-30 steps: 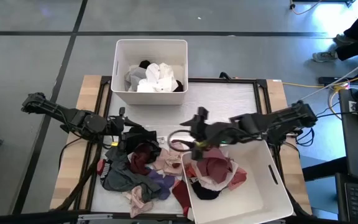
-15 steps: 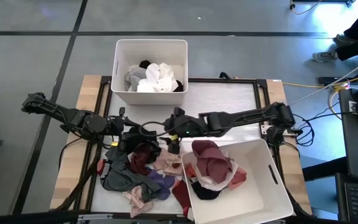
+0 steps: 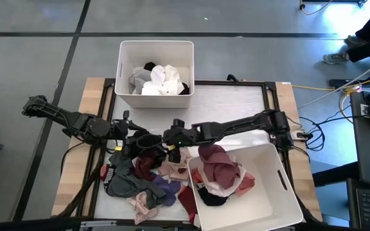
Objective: Sort clothes
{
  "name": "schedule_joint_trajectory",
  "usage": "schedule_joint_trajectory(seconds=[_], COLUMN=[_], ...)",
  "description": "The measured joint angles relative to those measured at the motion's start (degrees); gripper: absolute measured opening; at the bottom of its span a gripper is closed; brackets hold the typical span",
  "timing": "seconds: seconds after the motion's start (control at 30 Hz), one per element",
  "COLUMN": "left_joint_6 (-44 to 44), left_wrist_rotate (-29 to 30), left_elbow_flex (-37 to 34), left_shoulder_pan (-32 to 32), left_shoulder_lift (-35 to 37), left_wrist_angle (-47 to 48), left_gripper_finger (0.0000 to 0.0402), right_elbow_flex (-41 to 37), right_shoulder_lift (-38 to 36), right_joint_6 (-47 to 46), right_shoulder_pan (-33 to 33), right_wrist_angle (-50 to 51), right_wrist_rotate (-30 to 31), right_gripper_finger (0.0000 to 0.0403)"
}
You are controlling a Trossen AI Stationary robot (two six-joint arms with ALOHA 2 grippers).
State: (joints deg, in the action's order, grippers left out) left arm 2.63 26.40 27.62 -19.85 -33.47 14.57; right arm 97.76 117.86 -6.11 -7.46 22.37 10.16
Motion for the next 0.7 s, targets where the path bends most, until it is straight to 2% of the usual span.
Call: schedule_joint_trajectory(seconds=[0.27, 0.7], left_joint_6=[0.0, 0.0], left_wrist_rotate=[0.0, 0.0], left_elbow_flex=[0.0, 0.0], left_shoulder_pan=[0.0, 0.0], left_shoulder_lift=[0.0, 0.0], left_wrist_angle=[0.0, 0.0], left_gripper_finger=[0.0153, 0.0153], right_elbow_flex=[0.0, 0.1], right_shoulder_lift=[4.8, 9.5], right_joint_6=[0.4, 0.4], right_shoulder_pan=[0.0, 0.0], right_wrist_angle=[0.0, -0.8], right_wrist_rotate=[-7.0, -10.8], right_gripper_finger=[0.0285, 0.0285])
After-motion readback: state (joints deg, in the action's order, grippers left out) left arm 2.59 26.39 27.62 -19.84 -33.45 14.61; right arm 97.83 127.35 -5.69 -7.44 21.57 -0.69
